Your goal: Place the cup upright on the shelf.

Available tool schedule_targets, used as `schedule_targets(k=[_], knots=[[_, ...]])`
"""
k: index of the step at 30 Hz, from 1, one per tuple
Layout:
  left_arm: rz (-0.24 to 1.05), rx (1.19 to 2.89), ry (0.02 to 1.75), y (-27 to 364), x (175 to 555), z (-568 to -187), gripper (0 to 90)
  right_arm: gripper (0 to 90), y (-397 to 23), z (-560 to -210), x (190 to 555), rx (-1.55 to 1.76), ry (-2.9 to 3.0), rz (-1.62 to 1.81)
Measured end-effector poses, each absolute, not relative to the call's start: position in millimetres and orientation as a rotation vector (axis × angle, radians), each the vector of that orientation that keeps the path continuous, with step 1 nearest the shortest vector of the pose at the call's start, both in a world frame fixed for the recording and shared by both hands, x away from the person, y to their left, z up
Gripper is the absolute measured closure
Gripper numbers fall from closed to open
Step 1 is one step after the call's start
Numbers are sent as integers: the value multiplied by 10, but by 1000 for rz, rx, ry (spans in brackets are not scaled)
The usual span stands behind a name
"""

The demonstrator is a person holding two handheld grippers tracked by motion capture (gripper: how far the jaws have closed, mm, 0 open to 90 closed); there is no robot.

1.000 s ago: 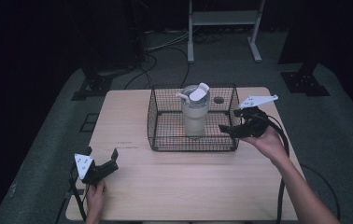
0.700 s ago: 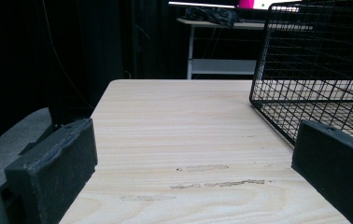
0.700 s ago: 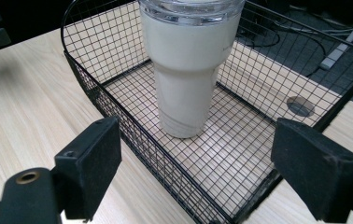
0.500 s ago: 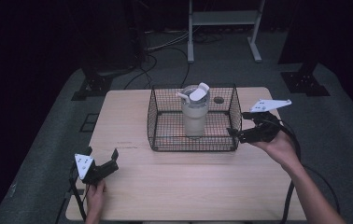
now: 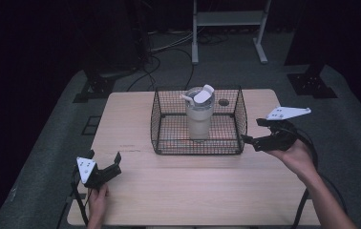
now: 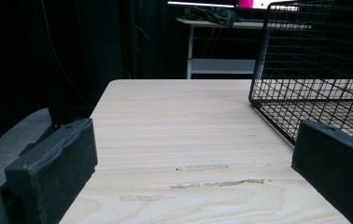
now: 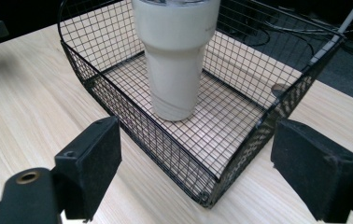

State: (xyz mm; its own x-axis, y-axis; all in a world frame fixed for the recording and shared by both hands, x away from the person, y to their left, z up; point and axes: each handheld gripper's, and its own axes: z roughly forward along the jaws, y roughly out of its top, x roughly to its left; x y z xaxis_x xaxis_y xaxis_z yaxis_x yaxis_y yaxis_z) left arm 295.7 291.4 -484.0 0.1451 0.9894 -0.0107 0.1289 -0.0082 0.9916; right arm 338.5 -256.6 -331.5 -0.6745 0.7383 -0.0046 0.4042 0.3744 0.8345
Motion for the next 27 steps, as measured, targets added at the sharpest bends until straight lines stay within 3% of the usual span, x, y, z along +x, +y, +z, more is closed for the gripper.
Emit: schedule_targets(k=[27], knots=[[1043, 1376, 1189, 2903, 2958, -4841, 0, 153, -2916, -3652, 3180, 1092, 2228, 1218]])
